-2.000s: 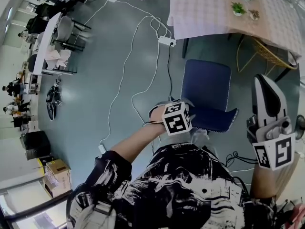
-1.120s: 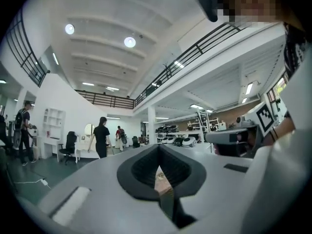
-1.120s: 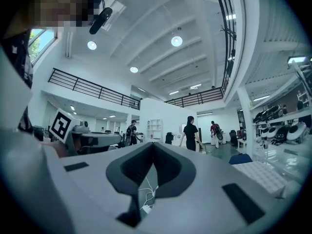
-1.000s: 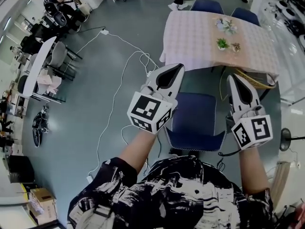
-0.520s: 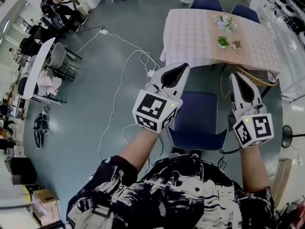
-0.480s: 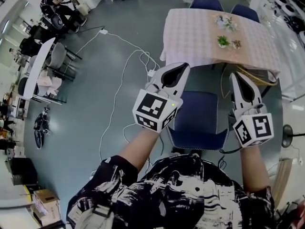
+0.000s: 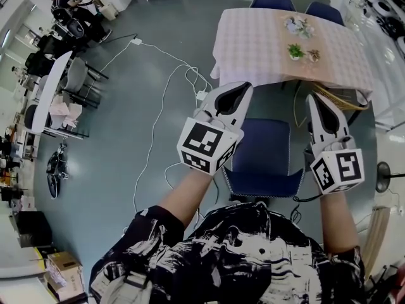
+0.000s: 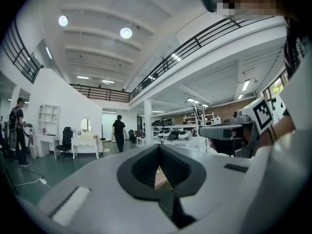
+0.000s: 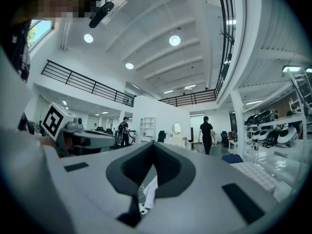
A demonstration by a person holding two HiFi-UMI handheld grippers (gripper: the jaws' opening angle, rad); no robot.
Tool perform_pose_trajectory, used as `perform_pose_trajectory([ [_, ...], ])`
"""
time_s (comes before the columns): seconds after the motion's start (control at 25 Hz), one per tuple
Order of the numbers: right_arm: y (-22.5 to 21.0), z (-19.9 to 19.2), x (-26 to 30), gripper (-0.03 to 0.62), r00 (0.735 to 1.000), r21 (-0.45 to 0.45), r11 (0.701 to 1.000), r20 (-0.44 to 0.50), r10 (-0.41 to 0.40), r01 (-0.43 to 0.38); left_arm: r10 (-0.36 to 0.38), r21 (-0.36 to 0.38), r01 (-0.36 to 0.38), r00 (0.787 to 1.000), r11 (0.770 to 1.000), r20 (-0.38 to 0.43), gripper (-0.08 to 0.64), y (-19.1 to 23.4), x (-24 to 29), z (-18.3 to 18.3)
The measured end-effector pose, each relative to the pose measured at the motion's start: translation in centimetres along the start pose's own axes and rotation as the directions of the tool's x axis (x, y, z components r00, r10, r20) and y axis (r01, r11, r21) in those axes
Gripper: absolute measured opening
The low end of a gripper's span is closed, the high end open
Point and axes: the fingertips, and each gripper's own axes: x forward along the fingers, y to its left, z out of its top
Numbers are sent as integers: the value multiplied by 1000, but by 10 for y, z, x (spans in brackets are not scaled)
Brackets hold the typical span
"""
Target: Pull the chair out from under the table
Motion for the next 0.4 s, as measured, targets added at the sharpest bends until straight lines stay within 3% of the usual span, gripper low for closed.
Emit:
perform_pose_trajectory([
  [0.4,-2,2,-3,1,1000,-14,1000,9,2,-2,5,0,-5,1000,1000,0,4,-3,0,0],
])
